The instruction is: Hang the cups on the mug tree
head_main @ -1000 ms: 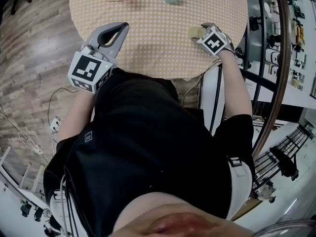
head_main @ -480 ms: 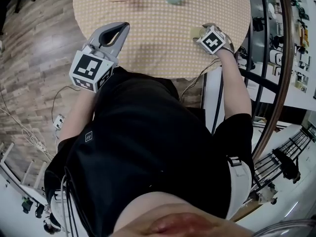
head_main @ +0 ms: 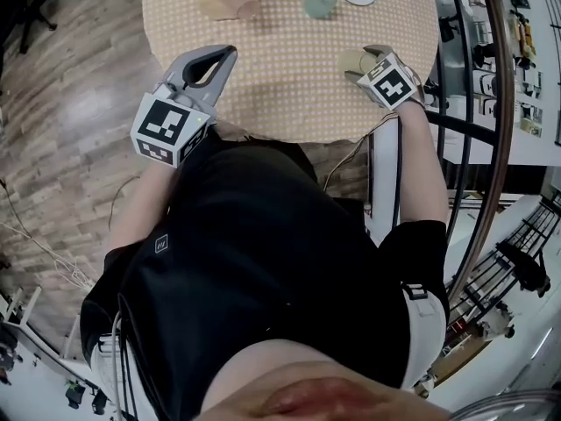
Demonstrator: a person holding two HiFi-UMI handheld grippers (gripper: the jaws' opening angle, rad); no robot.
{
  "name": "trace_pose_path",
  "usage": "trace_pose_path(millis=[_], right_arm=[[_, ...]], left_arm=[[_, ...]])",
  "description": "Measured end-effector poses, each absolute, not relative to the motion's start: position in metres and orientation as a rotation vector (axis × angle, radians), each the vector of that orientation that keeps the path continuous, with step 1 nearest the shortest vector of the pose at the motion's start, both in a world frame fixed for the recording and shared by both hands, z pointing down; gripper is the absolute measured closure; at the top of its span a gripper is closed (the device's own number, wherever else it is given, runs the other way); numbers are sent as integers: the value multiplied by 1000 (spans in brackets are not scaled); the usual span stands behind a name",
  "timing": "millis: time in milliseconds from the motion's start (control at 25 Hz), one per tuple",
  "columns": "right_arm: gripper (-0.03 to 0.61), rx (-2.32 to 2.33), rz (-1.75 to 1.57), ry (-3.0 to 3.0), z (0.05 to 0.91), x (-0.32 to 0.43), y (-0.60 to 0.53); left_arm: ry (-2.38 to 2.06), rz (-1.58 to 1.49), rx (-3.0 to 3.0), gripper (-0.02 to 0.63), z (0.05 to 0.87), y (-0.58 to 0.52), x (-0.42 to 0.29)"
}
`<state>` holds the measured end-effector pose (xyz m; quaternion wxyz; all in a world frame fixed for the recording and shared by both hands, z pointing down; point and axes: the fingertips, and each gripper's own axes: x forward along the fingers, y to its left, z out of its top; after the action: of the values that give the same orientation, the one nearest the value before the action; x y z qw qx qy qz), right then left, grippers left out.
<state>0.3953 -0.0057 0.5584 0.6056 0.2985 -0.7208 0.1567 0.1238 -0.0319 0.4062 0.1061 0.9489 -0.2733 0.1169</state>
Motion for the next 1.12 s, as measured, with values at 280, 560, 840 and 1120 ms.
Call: trace_pose_path(millis=[280,560,840,1120], right_arm=[[242,870,336,-1692,525,306,-9],[242,924,279,-1707,506,249,1],[242,948,190,-1689,488,224,-2],[242,1060,262,-1619,484,194,-32]], left_arm=[[-657,353,2891,607,395,-49,69],[-604,357,2945,607,378,-76,49],[-543,381,2980,607,374,-91,55],[-349,368,3019,607,380,-129,44]])
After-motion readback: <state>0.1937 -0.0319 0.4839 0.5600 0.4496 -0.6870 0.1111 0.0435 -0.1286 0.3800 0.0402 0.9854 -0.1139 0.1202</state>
